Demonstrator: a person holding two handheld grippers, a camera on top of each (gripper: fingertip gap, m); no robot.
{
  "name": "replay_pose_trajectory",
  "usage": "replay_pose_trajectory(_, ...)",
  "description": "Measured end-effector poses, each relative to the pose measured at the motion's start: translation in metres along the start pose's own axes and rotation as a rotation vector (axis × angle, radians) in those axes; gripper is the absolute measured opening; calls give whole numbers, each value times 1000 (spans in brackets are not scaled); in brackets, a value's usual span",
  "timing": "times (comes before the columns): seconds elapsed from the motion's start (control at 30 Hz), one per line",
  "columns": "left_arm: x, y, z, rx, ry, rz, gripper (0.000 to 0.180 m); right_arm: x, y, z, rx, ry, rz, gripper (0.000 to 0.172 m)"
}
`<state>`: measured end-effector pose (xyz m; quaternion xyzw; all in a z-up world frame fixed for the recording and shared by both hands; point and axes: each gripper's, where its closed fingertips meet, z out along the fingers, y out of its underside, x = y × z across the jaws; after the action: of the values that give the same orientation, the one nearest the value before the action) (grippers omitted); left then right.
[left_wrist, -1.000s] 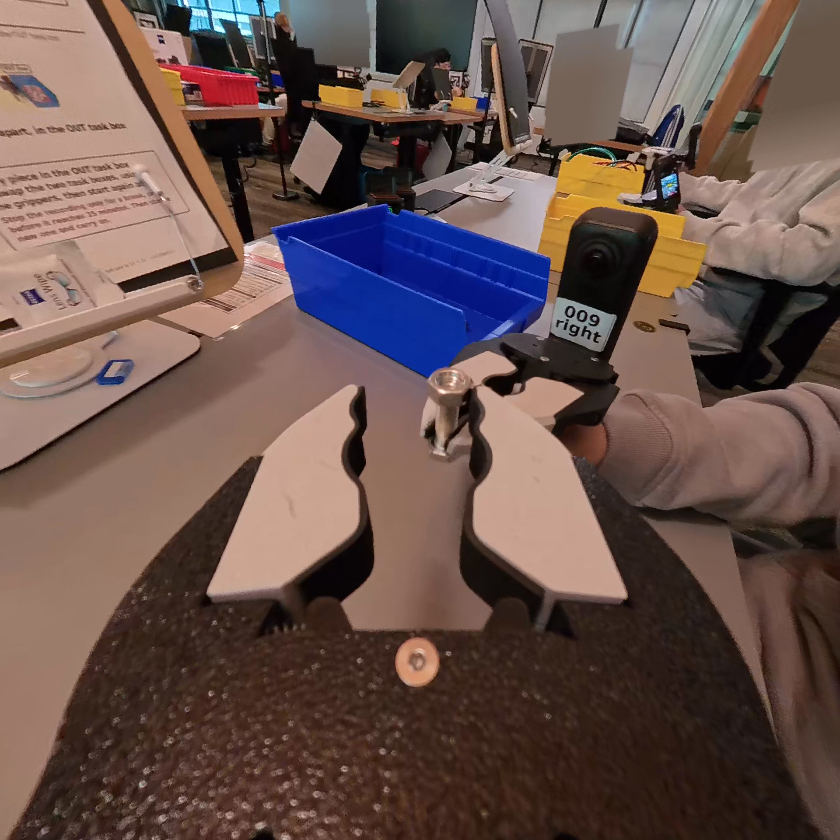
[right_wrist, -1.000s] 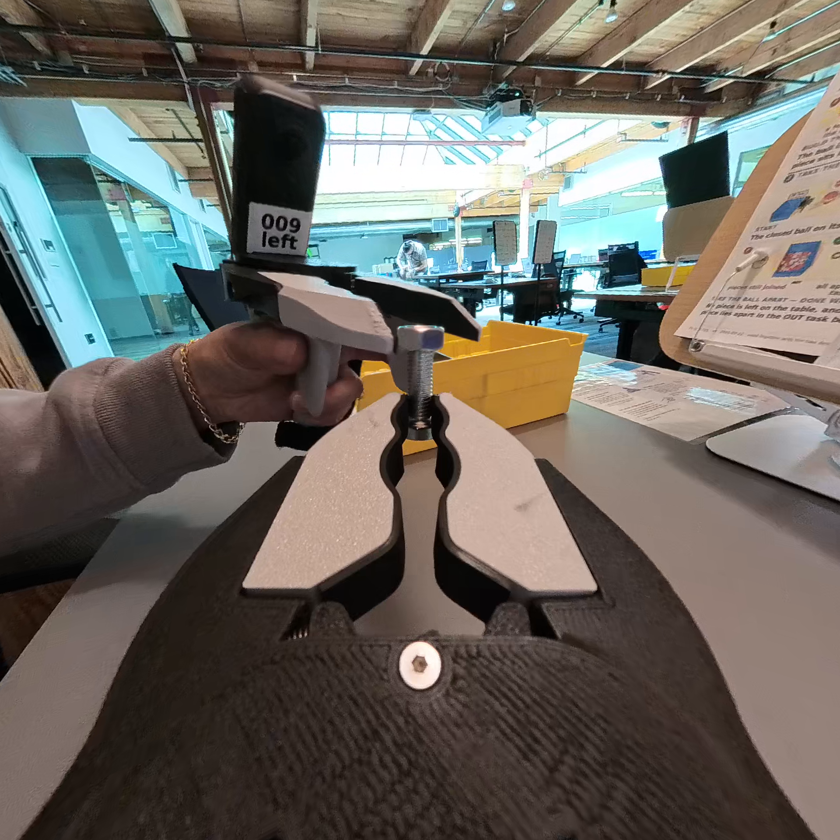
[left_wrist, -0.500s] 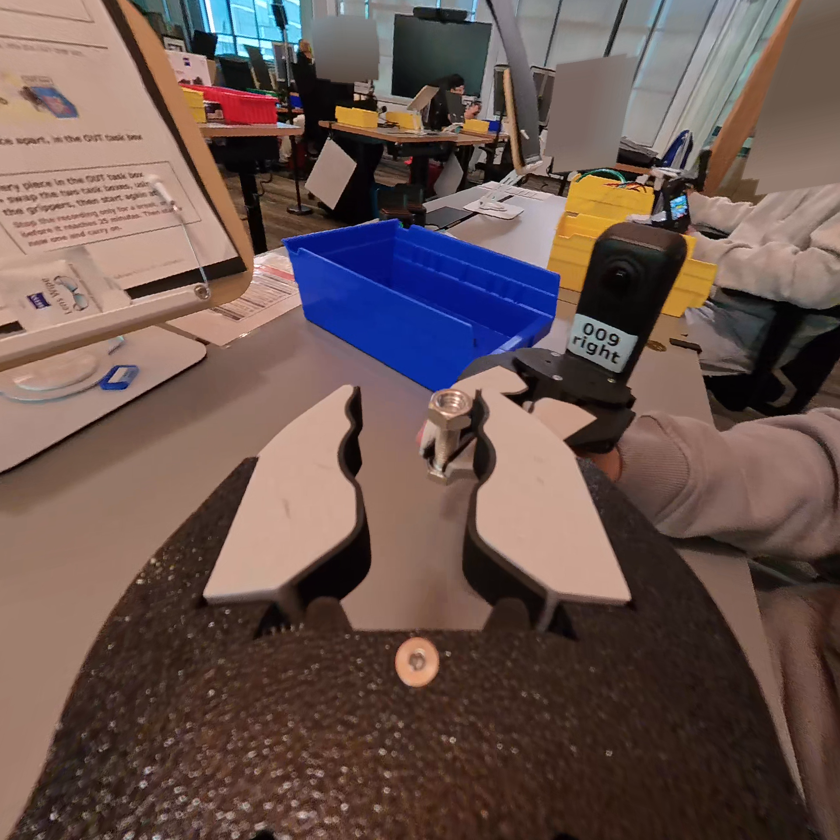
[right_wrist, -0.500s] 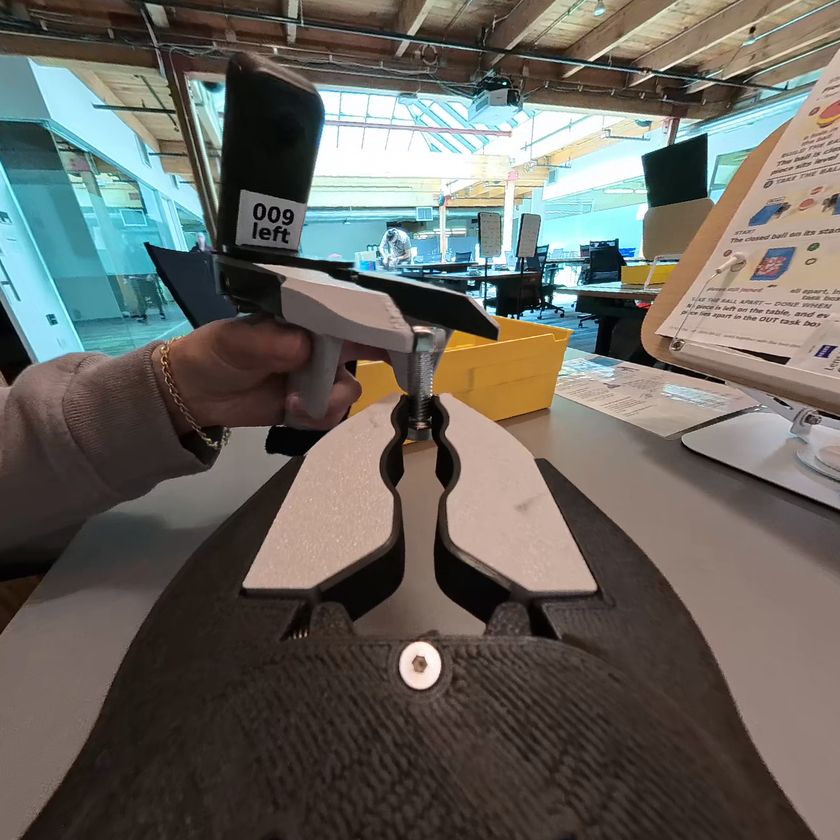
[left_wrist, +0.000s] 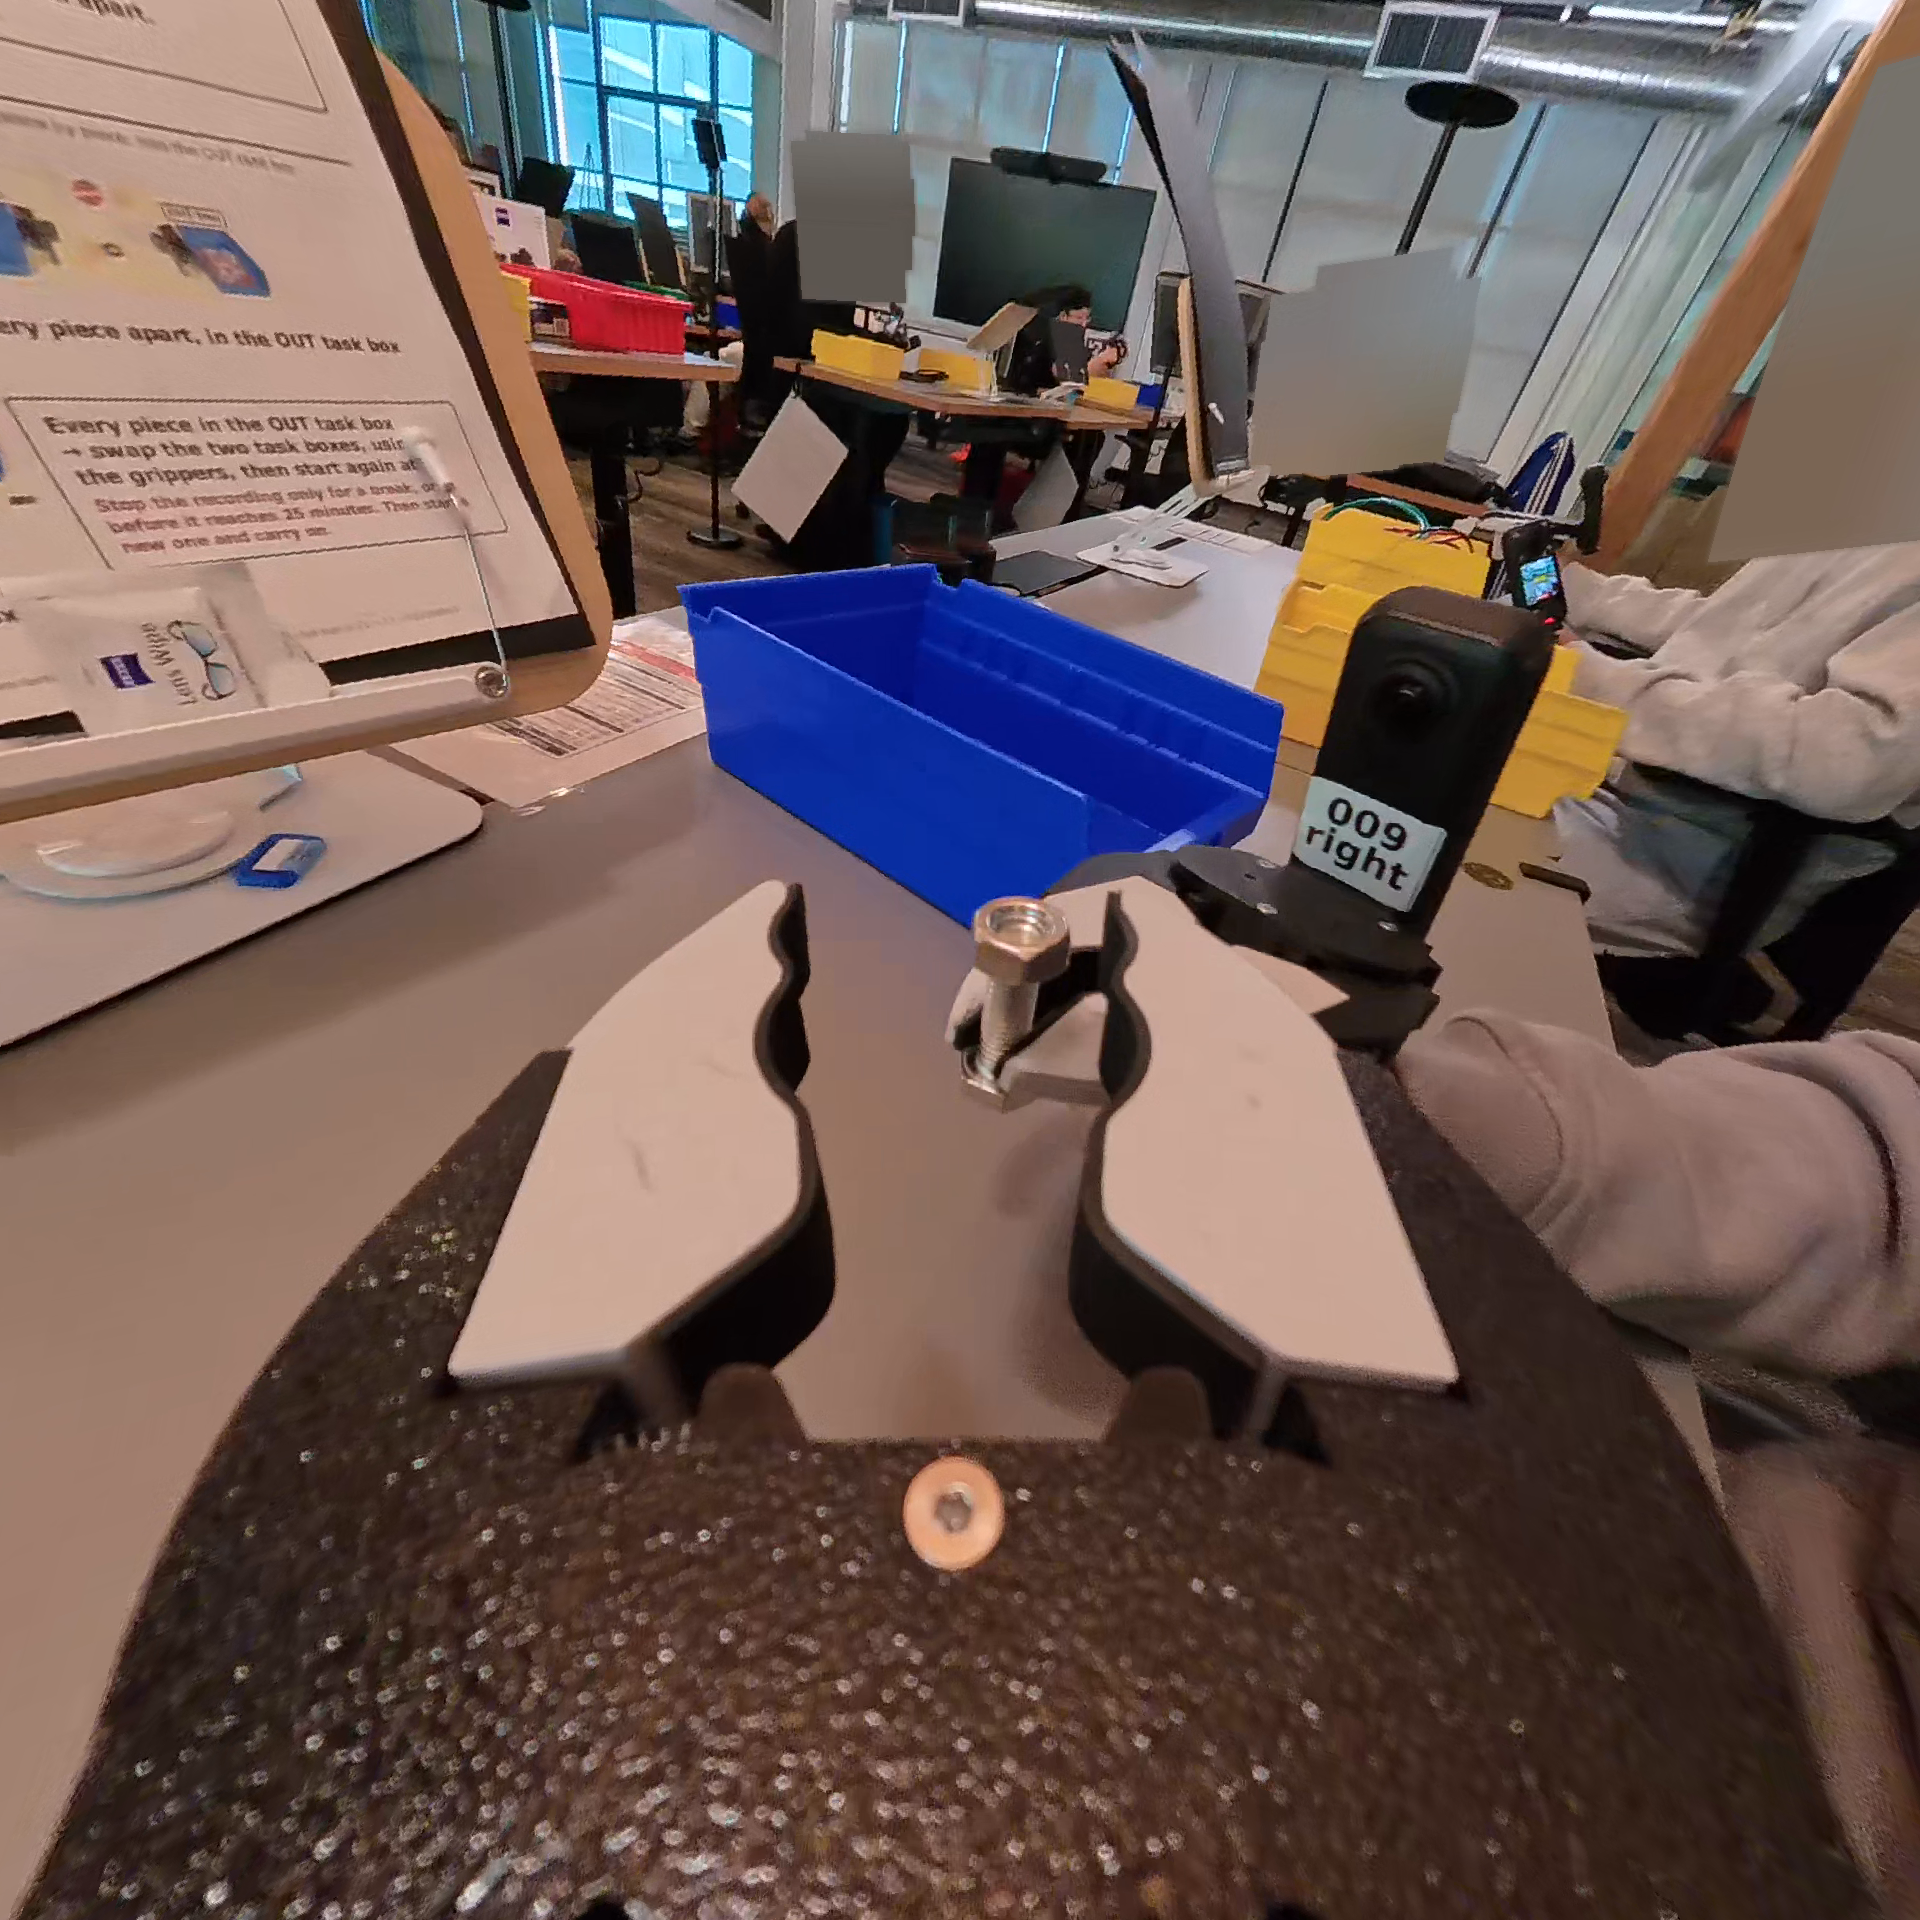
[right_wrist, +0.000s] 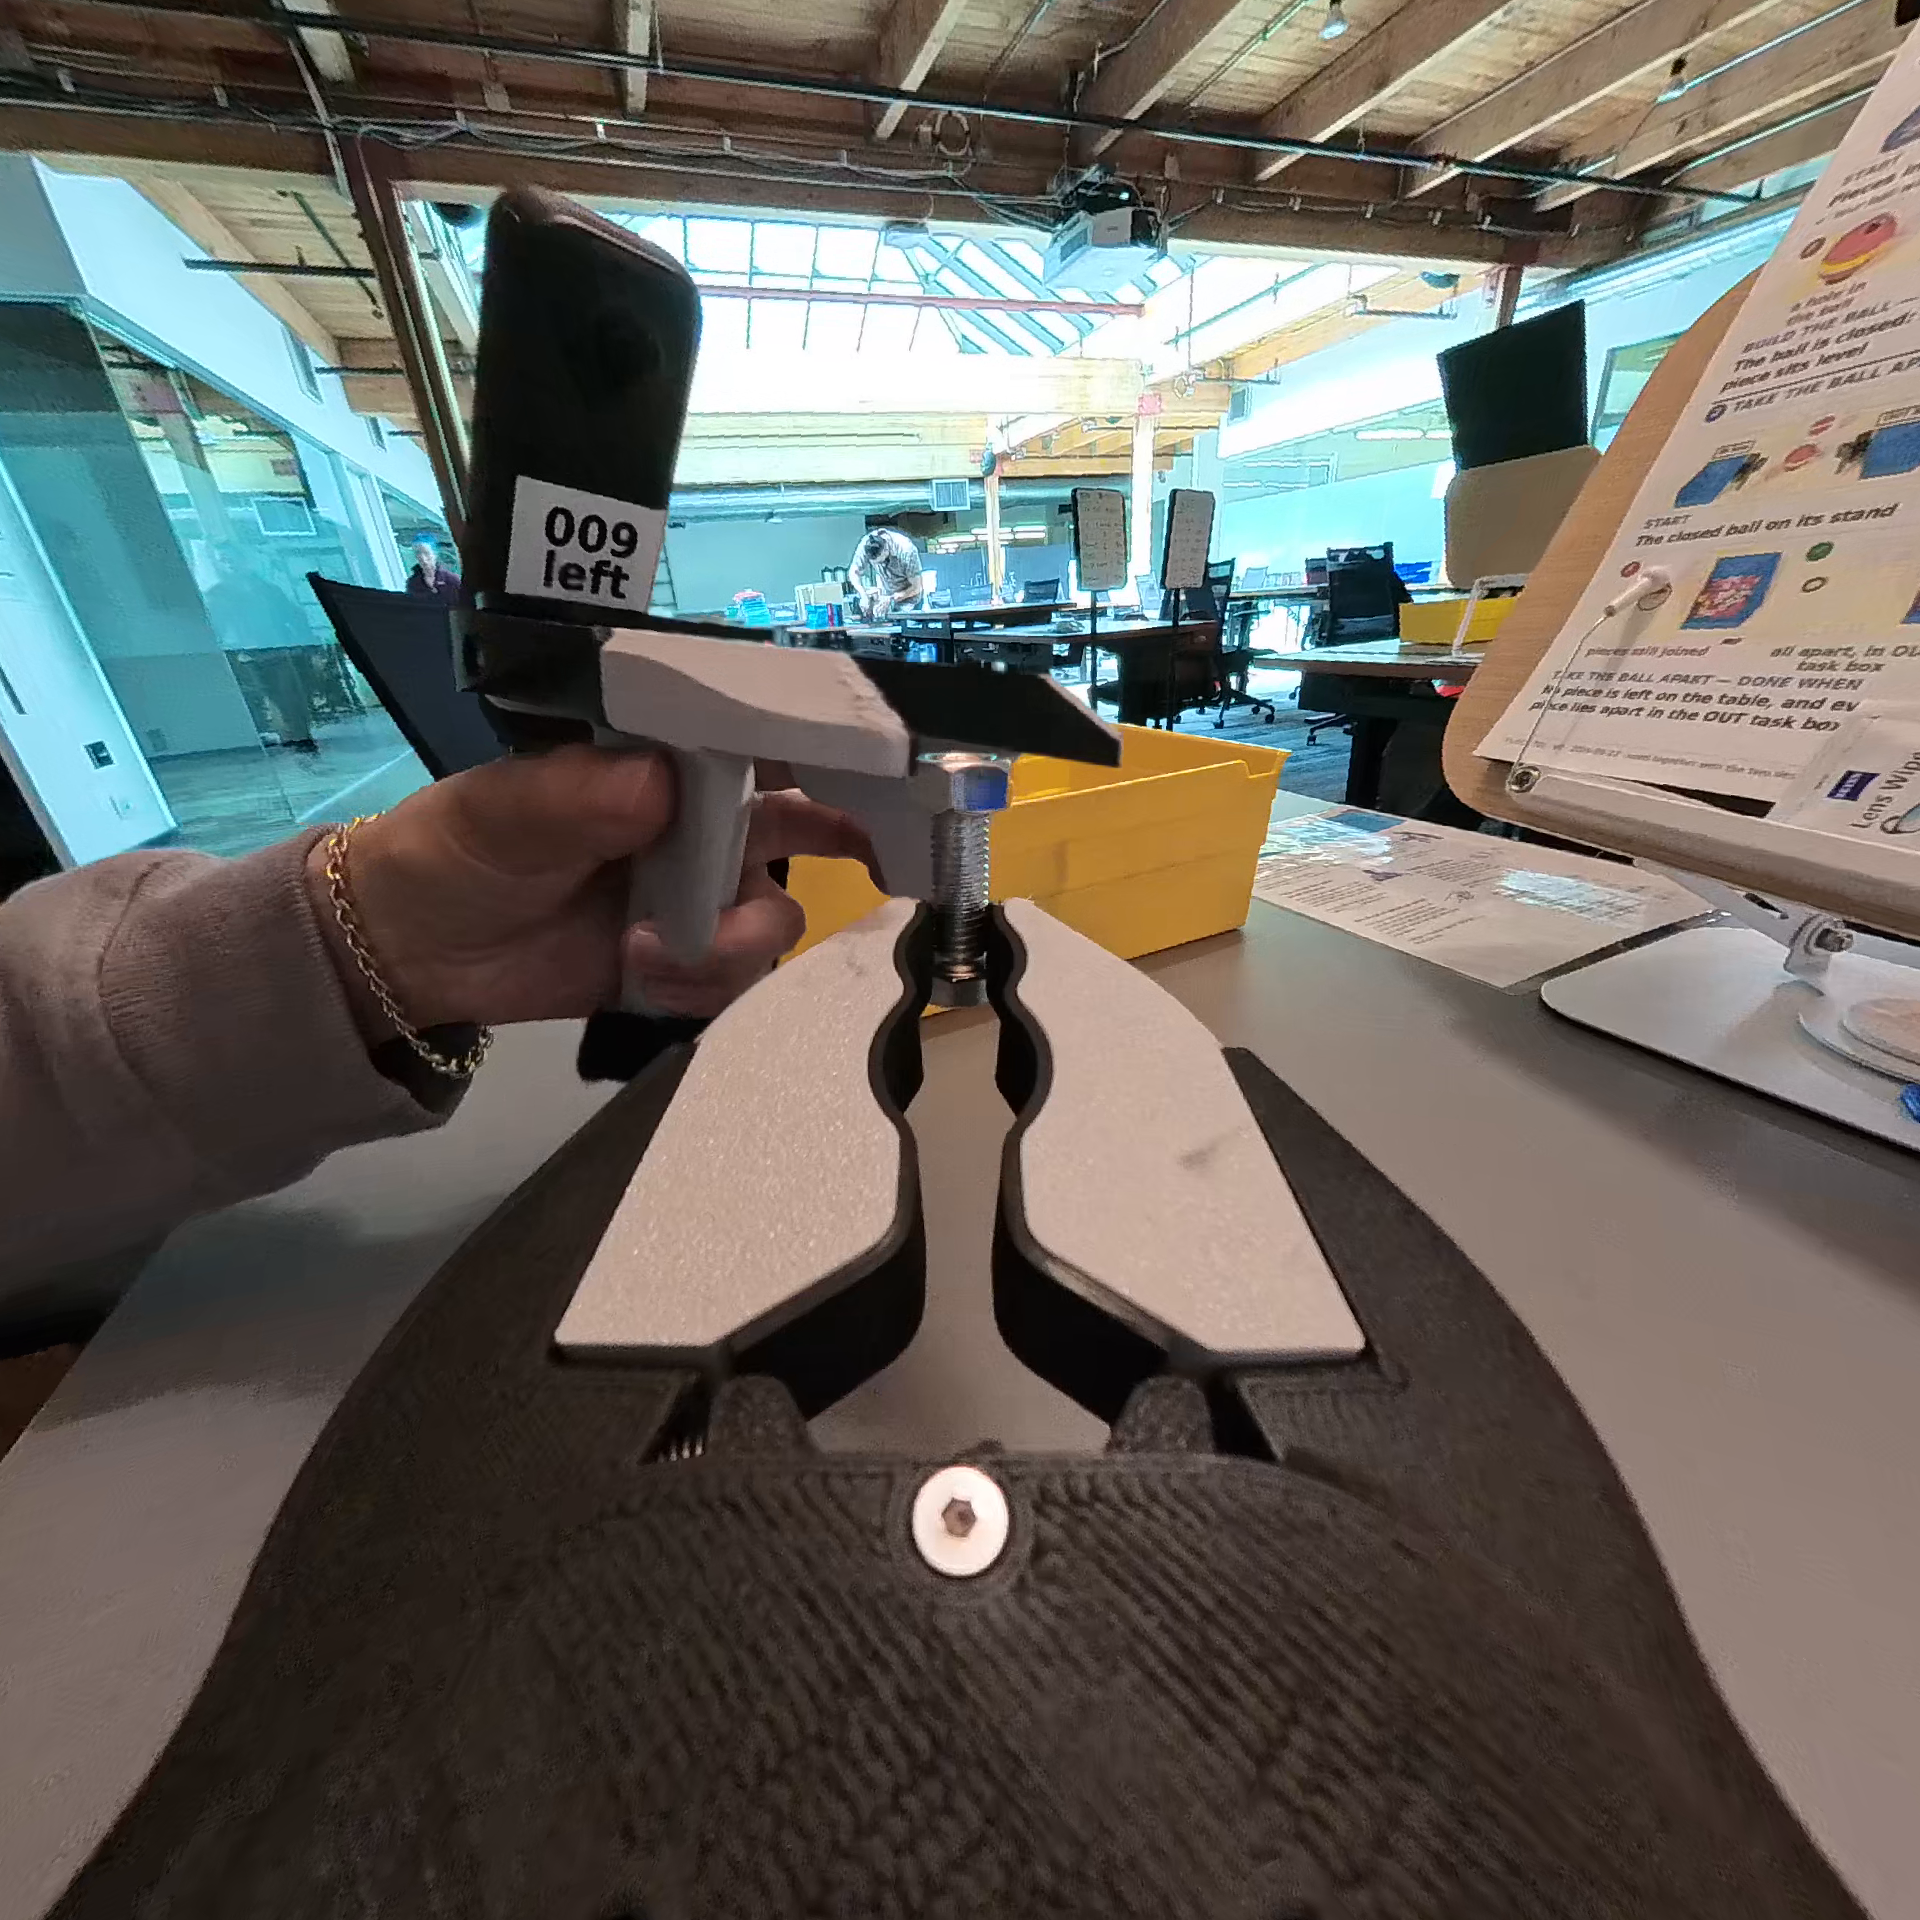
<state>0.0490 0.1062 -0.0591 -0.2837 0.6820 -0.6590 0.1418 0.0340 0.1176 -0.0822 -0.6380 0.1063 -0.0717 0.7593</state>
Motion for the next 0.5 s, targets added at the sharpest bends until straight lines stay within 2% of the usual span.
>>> replay_pose_trajectory(0.17,-19,4,-9,7,-81,-31,55,8,-2,-3,8,29,22,9)
replay_pose_trajectory(0.2,-29,5,-15,9,-123,-33,48,8,-5,-5,27,26,29,9)
replay_pose_trajectory(0.23,-35,6,-21,9,-146,-36,48,8,-7,-6,38,19,39,9)
replay_pose_trajectory(0.33,-29,2,-25,19,-90,-62,51,9,-8,-6,33,24,36,9)
replay_pose_trajectory(0.5,-3,-4,-5,34,-18,-20,56,3,-5,-2,21,8,28,9)
